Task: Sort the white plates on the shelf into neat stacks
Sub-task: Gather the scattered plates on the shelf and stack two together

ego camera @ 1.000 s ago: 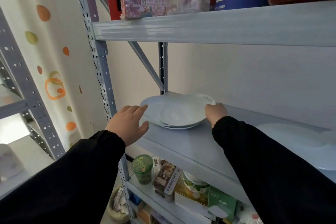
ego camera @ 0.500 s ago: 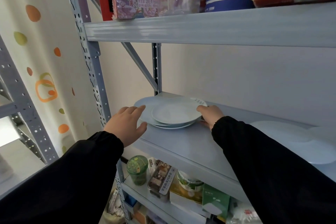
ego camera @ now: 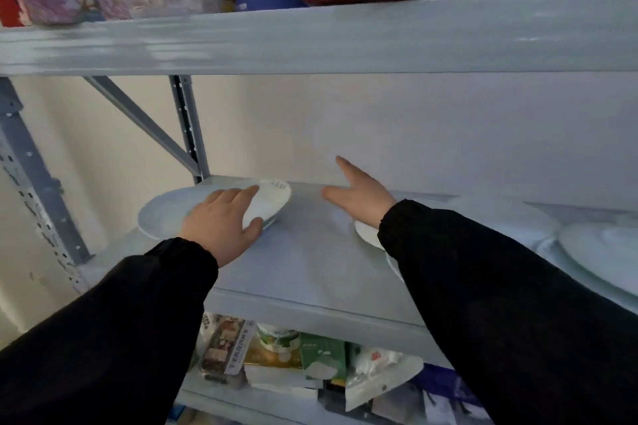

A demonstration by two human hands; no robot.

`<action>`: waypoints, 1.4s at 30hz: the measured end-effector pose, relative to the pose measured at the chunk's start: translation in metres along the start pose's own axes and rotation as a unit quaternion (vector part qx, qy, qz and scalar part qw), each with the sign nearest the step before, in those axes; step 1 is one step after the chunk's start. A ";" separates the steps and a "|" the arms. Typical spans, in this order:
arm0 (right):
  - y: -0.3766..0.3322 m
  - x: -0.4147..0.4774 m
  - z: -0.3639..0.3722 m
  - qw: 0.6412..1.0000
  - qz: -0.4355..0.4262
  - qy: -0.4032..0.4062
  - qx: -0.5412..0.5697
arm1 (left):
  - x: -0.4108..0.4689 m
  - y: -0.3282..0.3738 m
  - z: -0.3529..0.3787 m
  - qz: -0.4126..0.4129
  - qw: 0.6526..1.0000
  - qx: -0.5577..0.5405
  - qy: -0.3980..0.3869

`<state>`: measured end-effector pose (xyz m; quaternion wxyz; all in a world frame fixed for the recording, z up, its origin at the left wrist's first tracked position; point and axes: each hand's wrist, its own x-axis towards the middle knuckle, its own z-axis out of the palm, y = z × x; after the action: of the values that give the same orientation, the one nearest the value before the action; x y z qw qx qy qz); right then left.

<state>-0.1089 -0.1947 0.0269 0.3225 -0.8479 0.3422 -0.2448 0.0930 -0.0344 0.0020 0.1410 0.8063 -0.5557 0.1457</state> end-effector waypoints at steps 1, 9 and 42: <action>0.005 -0.007 -0.013 1.000 -0.001 0.008 -0.008 | 0.005 0.014 0.002 0.013 1.000 -0.013 0.000; 0.055 -0.065 -0.115 0.994 0.049 0.089 0.035 | 0.034 0.120 0.029 0.127 0.989 -0.064 -0.027; 0.167 -0.141 -0.226 0.998 0.023 0.024 0.053 | 0.031 0.280 0.026 0.016 0.997 0.063 -0.036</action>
<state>-0.4142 -0.2701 0.0320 0.3645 -0.8154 0.3559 -0.2750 -0.1570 -0.1664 0.0088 0.0675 0.8092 -0.5631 0.1534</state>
